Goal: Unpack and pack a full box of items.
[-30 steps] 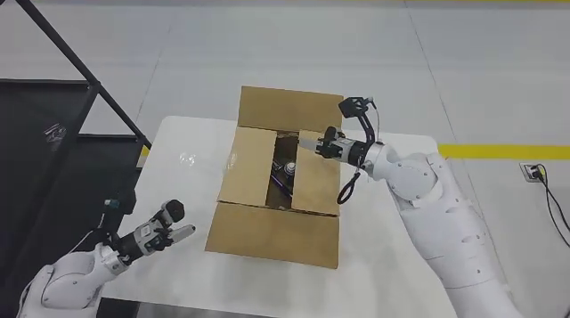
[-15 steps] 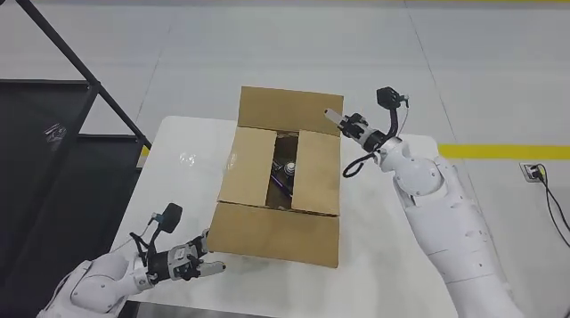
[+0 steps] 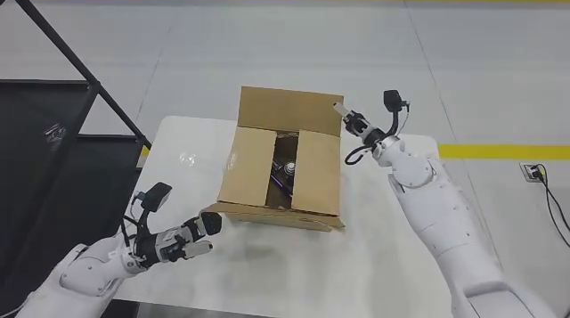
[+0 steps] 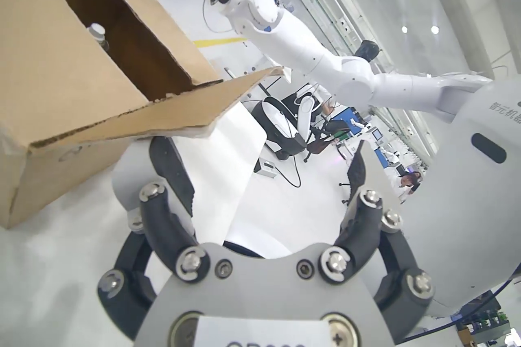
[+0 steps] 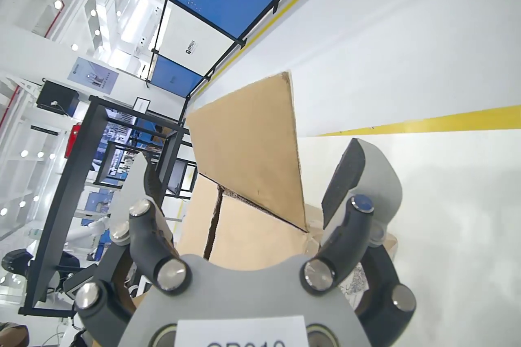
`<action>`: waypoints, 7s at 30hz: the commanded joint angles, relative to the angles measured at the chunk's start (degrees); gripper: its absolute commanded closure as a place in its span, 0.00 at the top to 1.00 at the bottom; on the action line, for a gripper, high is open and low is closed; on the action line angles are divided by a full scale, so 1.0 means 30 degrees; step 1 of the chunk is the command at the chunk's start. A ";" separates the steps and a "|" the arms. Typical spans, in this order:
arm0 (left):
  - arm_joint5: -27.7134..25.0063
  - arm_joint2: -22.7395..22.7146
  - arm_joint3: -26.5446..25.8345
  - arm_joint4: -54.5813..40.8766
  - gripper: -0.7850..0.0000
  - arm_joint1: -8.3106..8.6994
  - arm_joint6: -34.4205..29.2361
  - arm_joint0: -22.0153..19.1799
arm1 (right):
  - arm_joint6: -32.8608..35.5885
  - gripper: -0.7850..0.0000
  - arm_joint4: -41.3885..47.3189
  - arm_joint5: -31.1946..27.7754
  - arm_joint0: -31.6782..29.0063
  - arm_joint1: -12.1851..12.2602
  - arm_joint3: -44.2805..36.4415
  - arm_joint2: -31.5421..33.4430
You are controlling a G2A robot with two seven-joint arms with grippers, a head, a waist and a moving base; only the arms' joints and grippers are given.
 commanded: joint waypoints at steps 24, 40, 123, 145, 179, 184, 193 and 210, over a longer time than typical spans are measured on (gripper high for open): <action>0.1268 0.1890 0.2755 0.2024 1.00 -0.1029 0.2894 -0.3464 | 0.5527 1.00 0.5412 -0.6890 0.2670 -0.0478 0.5329 0.1032; 0.3413 0.2573 0.2520 0.7142 1.00 -0.2034 0.6671 -0.4464 | 1.2002 1.00 0.7314 -0.7578 0.2693 0.0133 0.3173 0.1451; 1.3144 -0.1656 0.4357 2.7651 1.00 -0.3203 2.2442 -0.0428 | 1.2432 1.00 0.7654 0.5139 -0.3396 0.0939 -0.6528 -0.0096; 1.4803 -0.0195 0.6076 3.1867 1.00 -0.3598 2.3112 -0.1477 | 1.2606 1.00 0.7879 0.5622 -0.3137 0.0900 -0.6086 -0.0222; 2.0255 0.6973 1.7985 3.4599 1.00 -0.9013 2.4334 -0.9678 | 1.2606 1.00 0.7879 0.5622 -0.3137 0.0900 -0.6086 -0.0222; 2.0948 0.7002 1.9316 3.3701 1.00 -0.9733 2.4638 -1.0180 | 1.2606 1.00 0.7879 0.5622 -0.3137 0.0900 -0.6086 -0.0222; 2.1072 0.5830 2.0880 3.0965 1.00 -1.0305 2.6603 -1.0794 | 1.2606 1.00 0.7879 0.5622 -0.3137 0.0900 -0.6086 -0.0222; 2.0919 0.2977 2.0531 2.7442 1.00 -0.9789 2.9603 -1.0583 | 1.2606 1.00 0.7879 0.5622 -0.3137 0.0900 -0.6086 -0.0222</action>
